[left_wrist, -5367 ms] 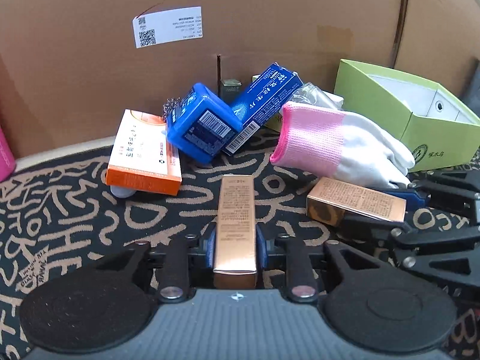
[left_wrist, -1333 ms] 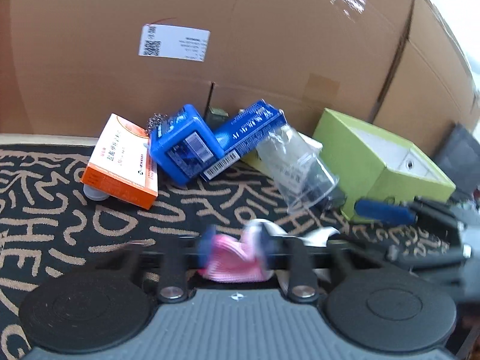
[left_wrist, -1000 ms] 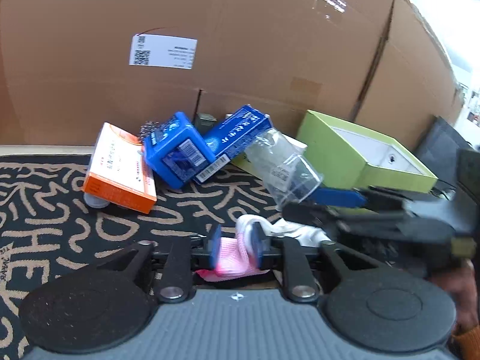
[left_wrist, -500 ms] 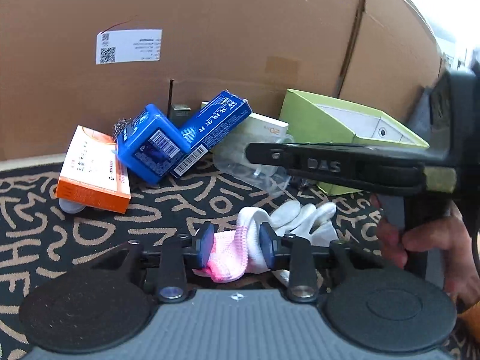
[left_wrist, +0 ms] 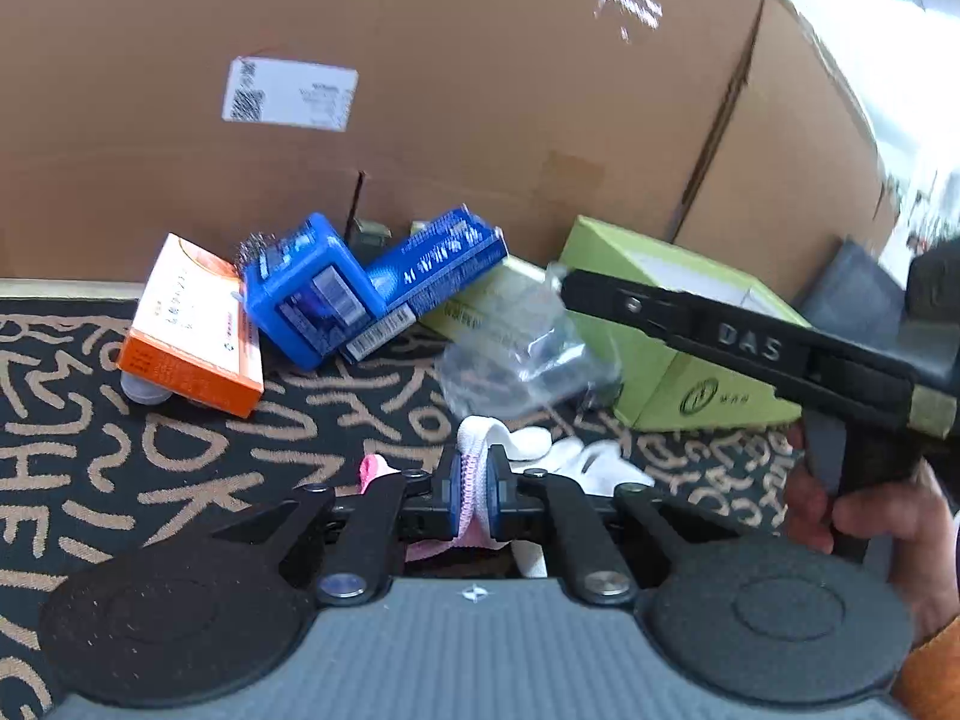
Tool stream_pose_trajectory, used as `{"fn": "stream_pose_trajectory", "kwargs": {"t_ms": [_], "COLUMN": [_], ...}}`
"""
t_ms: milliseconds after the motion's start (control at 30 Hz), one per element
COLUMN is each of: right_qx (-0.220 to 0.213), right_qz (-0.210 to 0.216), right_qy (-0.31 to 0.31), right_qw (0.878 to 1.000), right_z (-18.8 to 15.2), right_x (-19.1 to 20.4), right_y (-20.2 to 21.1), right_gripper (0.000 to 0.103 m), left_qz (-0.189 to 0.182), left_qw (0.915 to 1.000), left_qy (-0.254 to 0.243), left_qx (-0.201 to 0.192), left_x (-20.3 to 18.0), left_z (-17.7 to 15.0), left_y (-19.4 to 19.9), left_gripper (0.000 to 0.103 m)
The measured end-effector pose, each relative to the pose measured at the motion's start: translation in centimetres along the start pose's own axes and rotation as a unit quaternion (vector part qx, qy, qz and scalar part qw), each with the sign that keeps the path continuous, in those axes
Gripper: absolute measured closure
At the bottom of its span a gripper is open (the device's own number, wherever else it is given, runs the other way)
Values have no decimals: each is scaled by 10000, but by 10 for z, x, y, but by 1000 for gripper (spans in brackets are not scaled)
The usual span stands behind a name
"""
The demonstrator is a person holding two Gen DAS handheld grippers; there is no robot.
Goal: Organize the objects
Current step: 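Carry the glove and clear cup over the shoe box and open both tools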
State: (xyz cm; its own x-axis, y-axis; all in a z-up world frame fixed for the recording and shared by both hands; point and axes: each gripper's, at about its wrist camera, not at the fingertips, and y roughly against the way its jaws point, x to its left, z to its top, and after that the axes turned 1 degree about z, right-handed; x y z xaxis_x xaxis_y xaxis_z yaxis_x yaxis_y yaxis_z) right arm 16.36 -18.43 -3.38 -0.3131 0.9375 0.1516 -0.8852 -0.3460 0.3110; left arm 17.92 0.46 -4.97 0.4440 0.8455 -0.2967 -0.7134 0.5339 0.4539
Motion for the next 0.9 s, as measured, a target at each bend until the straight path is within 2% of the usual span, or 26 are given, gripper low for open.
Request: {"fn": "stream_pose_trajectory", "kwargs": {"t_ms": [167, 267, 333, 367, 400, 433, 467, 533, 600, 700, 767, 900], "right_qx": [-144, 367, 587, 581, 489, 359, 188, -74, -90, 219, 421, 758], "right_qz": [-5, 252, 176, 153, 69, -48, -175, -342, -491, -639, -755, -984], "right_qy": [-101, -134, -169, -73, 32, 153, 291, 610, 798, 940, 1062, 1208], "right_qw": [9998, 9989, 9980, 9982, 9988, 9992, 9992, 9975, 9956, 9933, 9906, 9849], "right_z": [6, 0, -5, -6, -6, -5, -4, -4, -7, -14, -18, -22], "right_x": [-6, -10, -11, -9, -6, -3, 1, 8, 12, 16, 19, 23], "right_y": [8, -5, -12, -12, -10, -6, -2, 6, 4, -8, -18, -42], "right_gripper": [97, 92, 90, 81, 61, 49, 32, 26, 15, 13, 4, 2], "left_qz": [20, 142, 196, 213, 220, 211, 192, 184, 195, 190, 190, 198], "left_qw": [9999, 9999, 9998, 9998, 9997, 9997, 9997, 9997, 9997, 9997, 9997, 9995], "left_qy": [95, 13, 16, 45, 81, 123, 151, 141, 88, 28, 30, 96], "left_qx": [-123, -66, -38, -19, 5, 32, 58, 92, 107, 120, 149, 247], "left_x": [-4, -5, -2, 0, 1, 3, 5, 4, 2, -1, -2, 0], "left_z": [2, 1, 0, 0, 0, -1, -1, -1, -2, -4, -4, -6], "left_y": [3, 1, 1, 1, 0, -1, -2, -3, -3, -4, -6, -9], "left_gripper": [96, 96, 96, 96, 96, 96, 96, 96, 96, 96, 96, 96]}}
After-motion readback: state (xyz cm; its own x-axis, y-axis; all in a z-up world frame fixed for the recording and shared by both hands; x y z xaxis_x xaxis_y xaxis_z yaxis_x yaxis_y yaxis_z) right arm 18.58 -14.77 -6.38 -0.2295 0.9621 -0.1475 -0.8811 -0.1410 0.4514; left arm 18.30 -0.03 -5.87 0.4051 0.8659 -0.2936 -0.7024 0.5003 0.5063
